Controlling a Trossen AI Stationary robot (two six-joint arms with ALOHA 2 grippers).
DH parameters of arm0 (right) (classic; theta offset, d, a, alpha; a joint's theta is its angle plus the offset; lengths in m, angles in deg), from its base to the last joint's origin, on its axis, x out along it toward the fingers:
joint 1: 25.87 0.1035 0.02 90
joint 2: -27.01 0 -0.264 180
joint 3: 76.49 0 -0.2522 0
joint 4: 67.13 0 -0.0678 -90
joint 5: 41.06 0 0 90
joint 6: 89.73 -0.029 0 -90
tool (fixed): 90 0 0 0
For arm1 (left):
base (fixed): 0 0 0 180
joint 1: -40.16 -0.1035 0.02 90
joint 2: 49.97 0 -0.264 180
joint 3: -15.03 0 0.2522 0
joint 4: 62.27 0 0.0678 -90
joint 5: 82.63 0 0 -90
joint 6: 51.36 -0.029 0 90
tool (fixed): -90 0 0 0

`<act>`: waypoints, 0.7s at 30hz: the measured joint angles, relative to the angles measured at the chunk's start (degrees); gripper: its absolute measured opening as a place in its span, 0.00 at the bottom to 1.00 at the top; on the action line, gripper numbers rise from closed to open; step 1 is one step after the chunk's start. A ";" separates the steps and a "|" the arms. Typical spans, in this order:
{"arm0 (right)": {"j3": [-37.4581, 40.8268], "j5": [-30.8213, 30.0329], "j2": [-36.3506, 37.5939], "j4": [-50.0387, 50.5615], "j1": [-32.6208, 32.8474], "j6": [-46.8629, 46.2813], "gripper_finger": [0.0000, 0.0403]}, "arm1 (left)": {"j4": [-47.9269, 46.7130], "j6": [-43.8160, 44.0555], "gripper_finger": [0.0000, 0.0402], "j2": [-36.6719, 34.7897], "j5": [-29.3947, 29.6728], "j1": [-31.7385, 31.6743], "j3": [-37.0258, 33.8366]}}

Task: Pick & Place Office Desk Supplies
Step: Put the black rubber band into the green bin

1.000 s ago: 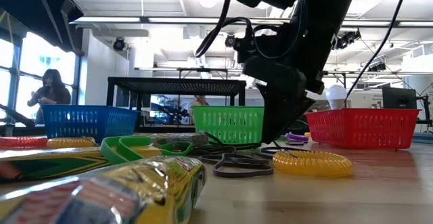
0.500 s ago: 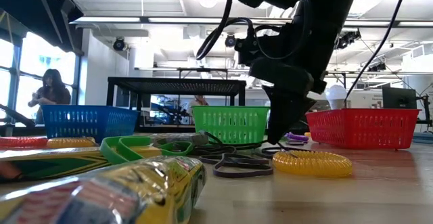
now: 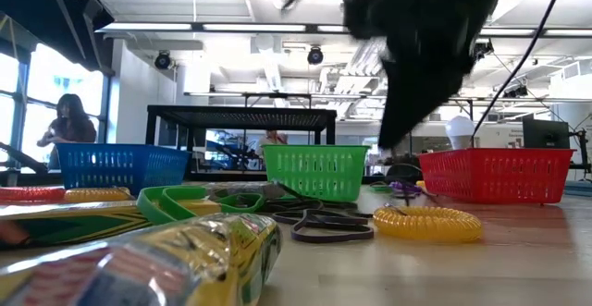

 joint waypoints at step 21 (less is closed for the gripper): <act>-2.78 -21.60 9.58 -12.43 -6.03 23.71 0.00 | 0.39 0.02 0.27 0.02 0.02 -0.02 0.00</act>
